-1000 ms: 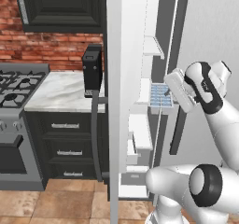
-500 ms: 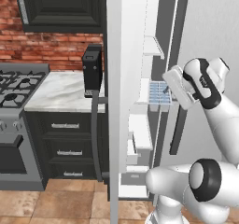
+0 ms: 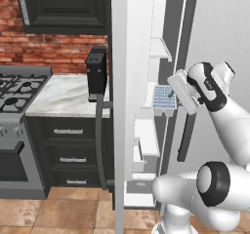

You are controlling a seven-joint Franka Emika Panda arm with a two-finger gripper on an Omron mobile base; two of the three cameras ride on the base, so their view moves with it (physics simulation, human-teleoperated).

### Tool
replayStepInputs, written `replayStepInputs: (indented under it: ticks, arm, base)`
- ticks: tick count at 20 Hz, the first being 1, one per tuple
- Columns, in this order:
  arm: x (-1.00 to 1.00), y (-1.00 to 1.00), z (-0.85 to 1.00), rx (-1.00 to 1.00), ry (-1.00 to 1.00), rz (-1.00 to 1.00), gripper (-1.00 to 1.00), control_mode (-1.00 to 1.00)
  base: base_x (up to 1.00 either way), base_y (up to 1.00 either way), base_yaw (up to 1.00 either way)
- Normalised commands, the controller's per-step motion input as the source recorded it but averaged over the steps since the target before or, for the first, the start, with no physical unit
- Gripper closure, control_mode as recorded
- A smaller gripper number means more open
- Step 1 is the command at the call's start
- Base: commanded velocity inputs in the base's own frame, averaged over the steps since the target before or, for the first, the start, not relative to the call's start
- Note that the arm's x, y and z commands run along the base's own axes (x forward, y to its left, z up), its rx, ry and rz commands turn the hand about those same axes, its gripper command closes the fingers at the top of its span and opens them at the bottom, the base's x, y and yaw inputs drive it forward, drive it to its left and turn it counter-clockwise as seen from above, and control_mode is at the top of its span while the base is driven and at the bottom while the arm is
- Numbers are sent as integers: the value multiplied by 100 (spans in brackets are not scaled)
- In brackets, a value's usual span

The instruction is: The ice cube tray has been filled with water. Take the tray and place it in the freezer to make ice. Close the freezer door after placing the tray.

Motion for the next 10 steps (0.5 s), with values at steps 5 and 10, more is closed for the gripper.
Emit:
replayStepInputs:
  ticks: [5, 10]
  arm:
    - [17, 3, -21, 0, 0, -2, 100, -100]
    - [13, 17, -5, 0, 0, -2, 100, -100]
  base:
    - [0, 0, 0]
    - [0, 0, 0]
